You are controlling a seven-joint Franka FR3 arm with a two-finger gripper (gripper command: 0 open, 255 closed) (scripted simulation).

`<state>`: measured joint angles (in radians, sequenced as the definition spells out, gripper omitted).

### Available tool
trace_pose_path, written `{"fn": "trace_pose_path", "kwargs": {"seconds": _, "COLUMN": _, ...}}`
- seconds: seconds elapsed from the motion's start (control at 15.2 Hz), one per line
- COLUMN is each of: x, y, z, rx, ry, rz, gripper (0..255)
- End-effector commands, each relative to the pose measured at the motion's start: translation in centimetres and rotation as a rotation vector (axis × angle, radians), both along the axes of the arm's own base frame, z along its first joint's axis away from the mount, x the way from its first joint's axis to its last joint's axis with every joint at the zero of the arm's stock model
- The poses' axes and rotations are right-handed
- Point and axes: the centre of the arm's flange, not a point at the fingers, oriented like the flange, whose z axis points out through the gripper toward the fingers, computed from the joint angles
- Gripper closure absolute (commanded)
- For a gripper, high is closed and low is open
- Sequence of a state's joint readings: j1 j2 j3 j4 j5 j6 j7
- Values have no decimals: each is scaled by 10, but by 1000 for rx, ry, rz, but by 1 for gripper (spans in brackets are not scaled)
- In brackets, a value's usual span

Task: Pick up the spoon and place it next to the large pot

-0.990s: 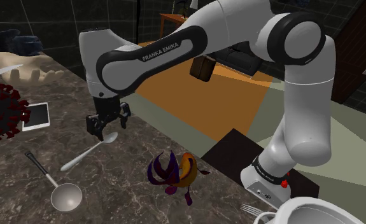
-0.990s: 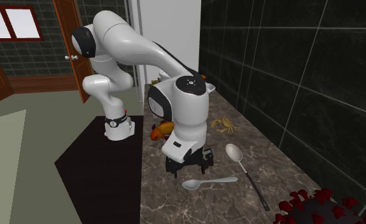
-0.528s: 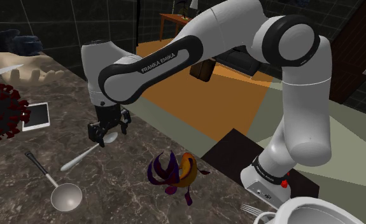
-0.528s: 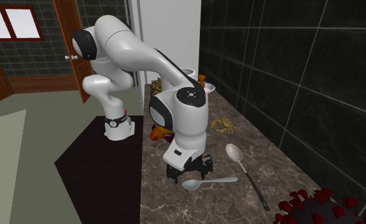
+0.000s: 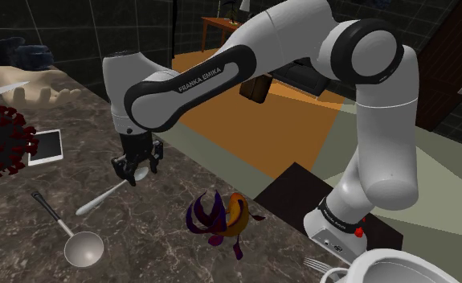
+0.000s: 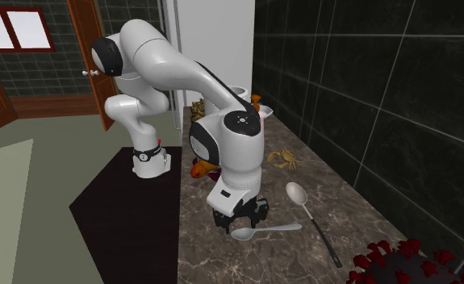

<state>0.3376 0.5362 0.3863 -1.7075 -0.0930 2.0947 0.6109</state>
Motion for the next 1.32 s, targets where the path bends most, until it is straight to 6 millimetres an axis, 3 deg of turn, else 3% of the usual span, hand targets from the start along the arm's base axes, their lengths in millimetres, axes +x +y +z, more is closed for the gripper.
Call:
{"fn": "trace_pose_path", "kwargs": {"seconds": 0.0, "x": 0, "y": 0, "z": 0, "rx": 0, "ry": 0, "rz": 0, "gripper": 255}}
{"fn": "trace_pose_path", "kwargs": {"seconds": 0.4, "x": 0, "y": 0, "z": 0, "rx": 0, "ry": 0, "rz": 0, "gripper": 255}}
{"fn": "trace_pose_path", "kwargs": {"seconds": 1.25, "x": 0, "y": 0, "z": 68, "rx": 0, "ry": 0, "rz": 0, "gripper": 255}}
